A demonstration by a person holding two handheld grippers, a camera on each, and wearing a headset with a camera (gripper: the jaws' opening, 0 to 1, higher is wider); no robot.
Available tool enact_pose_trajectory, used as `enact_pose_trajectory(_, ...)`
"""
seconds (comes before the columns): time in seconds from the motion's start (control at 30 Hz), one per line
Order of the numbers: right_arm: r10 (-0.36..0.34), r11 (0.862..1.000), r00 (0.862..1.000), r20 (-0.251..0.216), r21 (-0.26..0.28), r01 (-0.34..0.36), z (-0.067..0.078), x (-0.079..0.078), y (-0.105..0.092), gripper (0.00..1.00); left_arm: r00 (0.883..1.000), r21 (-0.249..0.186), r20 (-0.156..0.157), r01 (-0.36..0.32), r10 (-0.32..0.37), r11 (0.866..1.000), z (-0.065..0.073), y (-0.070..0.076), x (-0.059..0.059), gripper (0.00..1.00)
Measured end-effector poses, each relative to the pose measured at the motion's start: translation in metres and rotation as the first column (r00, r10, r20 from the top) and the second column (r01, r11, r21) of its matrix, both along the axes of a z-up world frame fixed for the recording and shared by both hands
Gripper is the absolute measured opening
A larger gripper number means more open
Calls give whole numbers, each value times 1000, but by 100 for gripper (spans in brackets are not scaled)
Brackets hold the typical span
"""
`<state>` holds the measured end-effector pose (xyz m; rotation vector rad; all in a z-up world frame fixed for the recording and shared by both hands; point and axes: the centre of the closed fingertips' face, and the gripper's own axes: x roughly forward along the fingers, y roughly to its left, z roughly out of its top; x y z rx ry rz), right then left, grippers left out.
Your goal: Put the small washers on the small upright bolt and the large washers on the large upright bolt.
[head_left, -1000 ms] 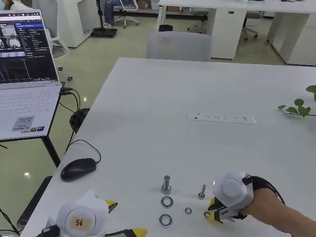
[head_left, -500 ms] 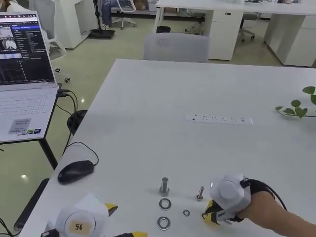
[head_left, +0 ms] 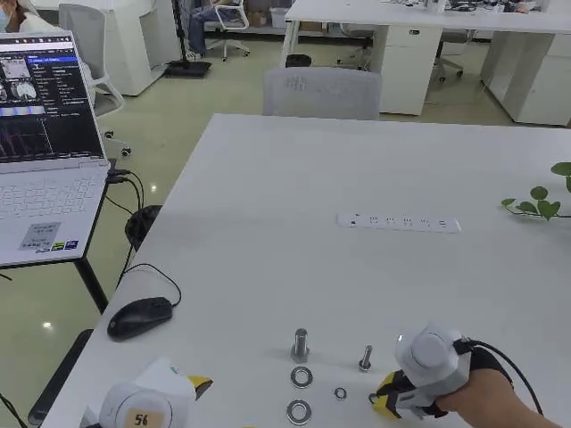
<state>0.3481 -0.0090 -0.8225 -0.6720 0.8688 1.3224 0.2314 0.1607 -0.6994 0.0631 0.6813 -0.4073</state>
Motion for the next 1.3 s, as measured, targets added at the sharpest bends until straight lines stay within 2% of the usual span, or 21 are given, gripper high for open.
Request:
enact_pose_trajectory(0.23,9,1000,1000,19,-5,-9,0,1,-4,14,1000,-1,-2,-1,1,1000,-1,0,0,57)
enact_pose_trajectory(0.43,80,997,996,29,-15,-79,0,0,-5,14,1000,-1,-5,0,0,1000,-3,1,-1,57)
enact_pose_trajectory(0.53,199,979,978,66,-51,-195,-1,0,-4,15,1000,-1,-5,1,-1,1000,-3,0,-1,57)
enact_pose_trajectory(0.63,256,965,965,62,-73,-251,-1,0,-3,17,1000,1,-5,-1,1,1000,-3,1,-2,57)
enact_pose_trajectory(0.73,267,962,962,51,-79,-263,-1,1,-2,17,1000,-1,-3,-7,7,1000,-3,2,-2,57)
enact_pose_trajectory(0.93,284,957,957,64,-83,-278,-2,0,-3,17,1000,-2,-5,-17,17,1000,-4,4,-3,57)
enact_pose_trajectory(1.0,312,948,947,76,-88,-306,-2,-4,-3,16,1000,-2,-5,-15,15,1000,-4,3,-3,57)
enact_pose_trajectory(1.13,295,954,952,81,-83,-288,-3,-2,-4,15,1000,-4,-5,-7,7,1000,-4,-1,-2,57)
enact_pose_trajectory(1.3,233,972,970,75,-60,-229,-2,-2,-3,15,1000,-4,1,3,-3,1000,-2,-6,0,57)
